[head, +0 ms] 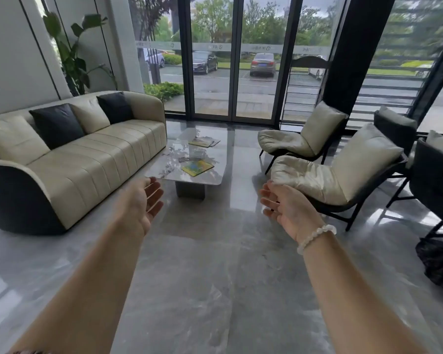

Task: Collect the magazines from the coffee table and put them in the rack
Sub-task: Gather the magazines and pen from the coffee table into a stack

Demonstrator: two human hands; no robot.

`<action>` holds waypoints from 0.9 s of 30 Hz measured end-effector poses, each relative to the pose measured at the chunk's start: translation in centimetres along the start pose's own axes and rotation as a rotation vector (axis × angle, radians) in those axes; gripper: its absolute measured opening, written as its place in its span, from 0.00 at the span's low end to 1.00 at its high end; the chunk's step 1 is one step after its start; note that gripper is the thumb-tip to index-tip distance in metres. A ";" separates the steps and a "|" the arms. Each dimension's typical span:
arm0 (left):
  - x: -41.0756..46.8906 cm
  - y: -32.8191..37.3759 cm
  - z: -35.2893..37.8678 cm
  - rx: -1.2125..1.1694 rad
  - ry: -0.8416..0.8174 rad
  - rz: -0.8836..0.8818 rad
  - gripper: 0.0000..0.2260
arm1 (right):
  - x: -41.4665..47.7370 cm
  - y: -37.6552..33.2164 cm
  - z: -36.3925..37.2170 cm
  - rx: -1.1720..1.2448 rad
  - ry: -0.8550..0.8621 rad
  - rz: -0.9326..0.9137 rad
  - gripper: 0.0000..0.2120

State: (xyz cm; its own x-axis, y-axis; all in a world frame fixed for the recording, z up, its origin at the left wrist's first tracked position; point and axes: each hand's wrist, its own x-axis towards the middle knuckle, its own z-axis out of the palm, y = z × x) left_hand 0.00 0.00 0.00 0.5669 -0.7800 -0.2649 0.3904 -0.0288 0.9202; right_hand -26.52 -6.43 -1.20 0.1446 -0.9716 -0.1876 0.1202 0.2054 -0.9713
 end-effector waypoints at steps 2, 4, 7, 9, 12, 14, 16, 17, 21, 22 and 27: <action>3.6 1.0 1.4 -0.004 0.002 -0.029 0.09 | 3.3 -0.9 1.2 0.012 0.019 0.009 0.09; 7.1 2.1 3.0 -0.012 -0.001 -0.064 0.09 | 6.6 -2.0 2.3 0.027 0.022 0.007 0.09; 11.7 3.4 5.5 0.000 -0.001 -0.052 0.08 | 11.3 -3.3 3.4 0.048 0.037 0.003 0.08; 14.5 3.6 6.9 0.001 0.007 -0.063 0.08 | 14.5 -3.4 3.8 0.052 0.042 0.022 0.09; 19.0 3.3 8.8 0.015 0.014 -0.081 0.08 | 19.3 -3.5 3.9 0.057 0.054 0.045 0.11; 22.2 2.9 10.5 0.017 0.027 -0.094 0.08 | 22.9 -3.6 3.6 0.064 0.060 0.050 0.10; 25.7 2.4 12.7 0.026 0.041 -0.099 0.08 | 27.1 -3.8 3.3 0.072 0.057 0.054 0.08; 27.2 2.3 13.7 0.023 0.046 -0.097 0.08 | 29.1 -4.0 3.3 0.077 0.058 0.052 0.07; 35.8 1.8 19.3 0.015 0.056 -0.087 0.09 | 39.6 -5.1 3.2 0.093 0.034 0.055 0.06; 38.4 1.9 21.3 0.014 0.064 -0.092 0.09 | 42.9 -5.7 3.1 0.082 0.023 0.062 0.06; 47.4 2.2 28.4 0.000 0.087 -0.093 0.09 | 55.2 -8.6 3.4 0.029 -0.013 0.081 0.06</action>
State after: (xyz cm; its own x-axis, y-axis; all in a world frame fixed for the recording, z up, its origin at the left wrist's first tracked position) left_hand 7.11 -54.77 -2.39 0.5890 -0.7168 -0.3731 0.4443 -0.0984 0.8905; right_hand -16.19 -61.42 -2.68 0.1676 -0.9500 -0.2634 0.1363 0.2870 -0.9482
